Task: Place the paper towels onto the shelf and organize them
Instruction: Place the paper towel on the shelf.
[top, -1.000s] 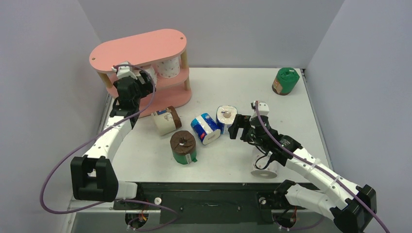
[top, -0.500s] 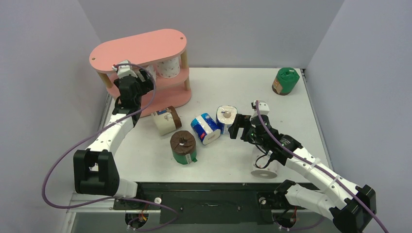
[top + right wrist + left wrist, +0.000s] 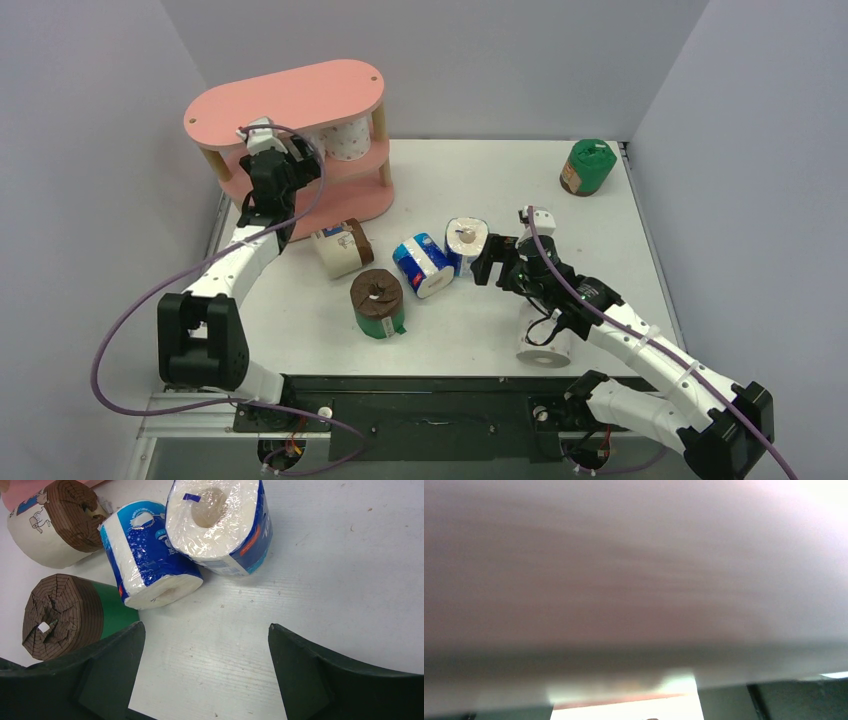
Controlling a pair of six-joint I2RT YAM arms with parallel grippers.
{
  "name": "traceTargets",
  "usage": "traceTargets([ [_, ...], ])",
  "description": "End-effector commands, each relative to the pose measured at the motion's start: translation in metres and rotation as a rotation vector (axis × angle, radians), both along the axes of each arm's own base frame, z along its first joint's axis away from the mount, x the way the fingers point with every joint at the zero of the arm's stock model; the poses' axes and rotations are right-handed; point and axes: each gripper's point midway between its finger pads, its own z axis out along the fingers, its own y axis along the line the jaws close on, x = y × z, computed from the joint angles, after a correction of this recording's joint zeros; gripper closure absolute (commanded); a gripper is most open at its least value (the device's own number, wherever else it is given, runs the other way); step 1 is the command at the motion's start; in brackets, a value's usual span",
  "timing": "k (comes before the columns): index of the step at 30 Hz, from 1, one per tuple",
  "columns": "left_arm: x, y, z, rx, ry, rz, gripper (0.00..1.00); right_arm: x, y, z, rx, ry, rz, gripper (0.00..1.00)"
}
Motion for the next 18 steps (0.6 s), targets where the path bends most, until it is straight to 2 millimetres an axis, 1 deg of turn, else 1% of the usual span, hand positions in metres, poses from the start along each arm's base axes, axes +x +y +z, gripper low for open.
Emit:
traceTargets([
  [1,0.0136,-0.0141,0.0286,-0.03,-0.089,-0.033,0.18,0.0053,0.0014,0.004,0.015,-0.026,0.003,0.12],
  [7,0.0161,-0.0188,0.0268,-0.032,-0.086,-0.041,0.18,0.0051,0.001,0.0009,0.012,-0.02,0.003,0.12],
  [11,0.0162,-0.0179,0.0238,-0.029,-0.079,-0.035,0.18,0.0049,0.0001,0.0003,0.012,-0.019,0.001,0.12],
  [18,0.0139,-0.015,0.0254,-0.017,-0.076,-0.025,0.16,0.0053,0.0005,-0.0006,0.012,-0.018,0.003,0.12],
])
